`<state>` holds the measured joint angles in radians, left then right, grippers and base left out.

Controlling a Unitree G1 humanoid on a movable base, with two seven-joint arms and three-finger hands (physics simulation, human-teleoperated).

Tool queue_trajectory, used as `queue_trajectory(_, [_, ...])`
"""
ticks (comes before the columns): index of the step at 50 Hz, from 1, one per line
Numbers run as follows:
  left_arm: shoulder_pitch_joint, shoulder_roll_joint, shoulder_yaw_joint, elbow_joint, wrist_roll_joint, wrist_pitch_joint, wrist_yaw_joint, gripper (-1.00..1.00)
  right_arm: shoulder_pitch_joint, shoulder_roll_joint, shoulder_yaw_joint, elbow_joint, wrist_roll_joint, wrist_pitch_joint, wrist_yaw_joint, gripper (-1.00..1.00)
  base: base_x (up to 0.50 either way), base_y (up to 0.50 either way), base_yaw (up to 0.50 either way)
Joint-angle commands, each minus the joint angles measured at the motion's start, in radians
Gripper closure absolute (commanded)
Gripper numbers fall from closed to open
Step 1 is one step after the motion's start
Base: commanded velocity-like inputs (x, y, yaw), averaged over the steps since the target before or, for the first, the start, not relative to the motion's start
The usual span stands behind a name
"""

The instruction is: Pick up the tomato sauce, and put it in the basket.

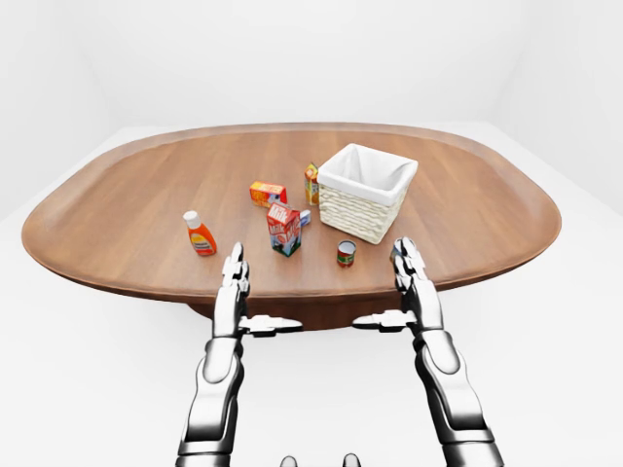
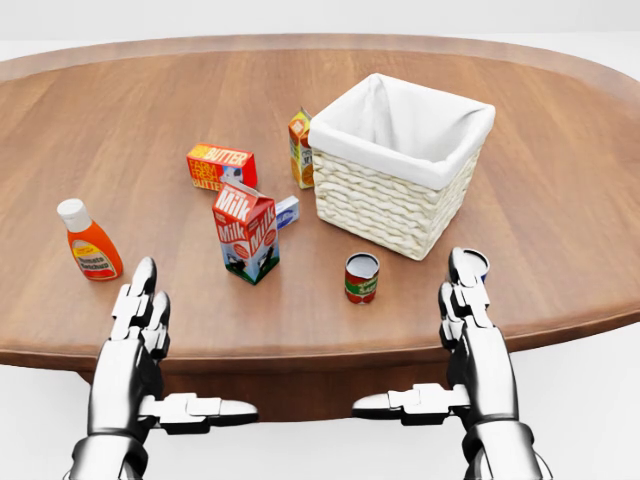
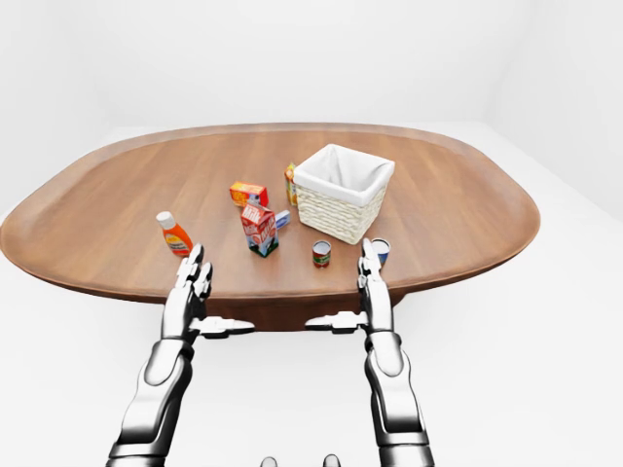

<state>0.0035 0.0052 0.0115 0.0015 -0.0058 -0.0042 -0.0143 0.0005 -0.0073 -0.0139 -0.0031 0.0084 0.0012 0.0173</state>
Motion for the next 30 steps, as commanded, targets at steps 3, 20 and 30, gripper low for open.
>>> queue_trajectory(3, [0.011, 0.006, 0.013, 0.002, -0.008, -0.013, -0.019, -1.0, 0.013, -0.009, -0.019, -0.046, 0.014, 0.025, 0.028, -1.0, 0.0, 0.0, 0.0])
queue_trajectory(20, [0.061, 0.0, 0.0, -0.065, -0.013, -0.008, -0.029, -1.0, 0.032, -0.009, -0.018, -0.157, 0.016, 0.086, 0.029, -1.0, 0.0, 0.0, 0.0])
queue_trajectory(30, [0.052, 0.001, 0.0, -0.097, -0.015, 0.016, -0.031, -1.0, 0.038, -0.01, -0.026, -0.246, 0.022, 0.086, 0.031, -1.0, 0.0, 0.0, 0.0])
